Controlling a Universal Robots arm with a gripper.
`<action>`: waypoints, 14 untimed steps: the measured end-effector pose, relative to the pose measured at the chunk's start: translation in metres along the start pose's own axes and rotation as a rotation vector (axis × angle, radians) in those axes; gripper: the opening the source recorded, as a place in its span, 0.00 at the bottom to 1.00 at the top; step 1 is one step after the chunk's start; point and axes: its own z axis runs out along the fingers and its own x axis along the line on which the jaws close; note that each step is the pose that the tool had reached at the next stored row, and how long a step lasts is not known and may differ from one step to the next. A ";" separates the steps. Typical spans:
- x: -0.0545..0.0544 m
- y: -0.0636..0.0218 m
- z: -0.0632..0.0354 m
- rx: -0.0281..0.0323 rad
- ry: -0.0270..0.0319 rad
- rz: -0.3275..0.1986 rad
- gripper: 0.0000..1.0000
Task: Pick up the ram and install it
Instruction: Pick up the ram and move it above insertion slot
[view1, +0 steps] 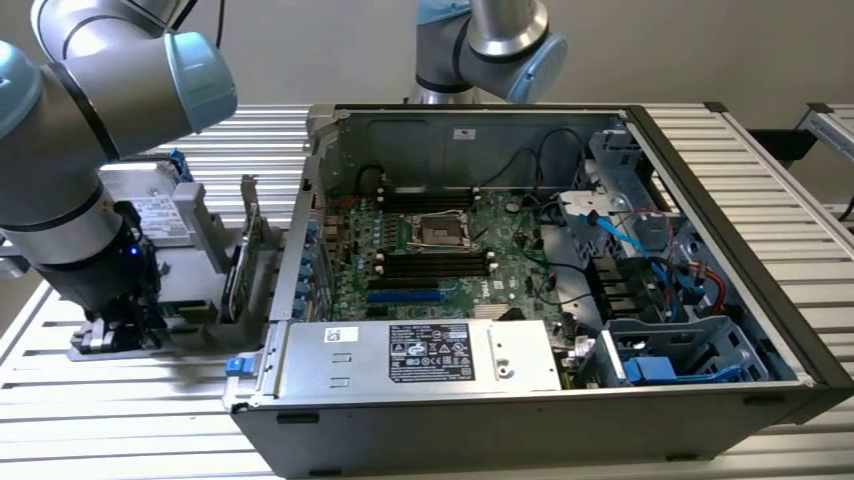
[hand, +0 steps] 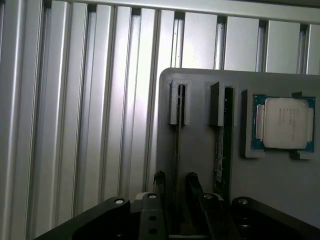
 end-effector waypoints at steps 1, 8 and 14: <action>0.000 0.0000 0.0000 0.0000 0.0000 0.000 0.31; 0.000 0.0000 0.0001 0.0001 -0.0001 0.000 0.22; 0.000 0.0000 0.0001 0.0001 -0.0001 0.000 0.14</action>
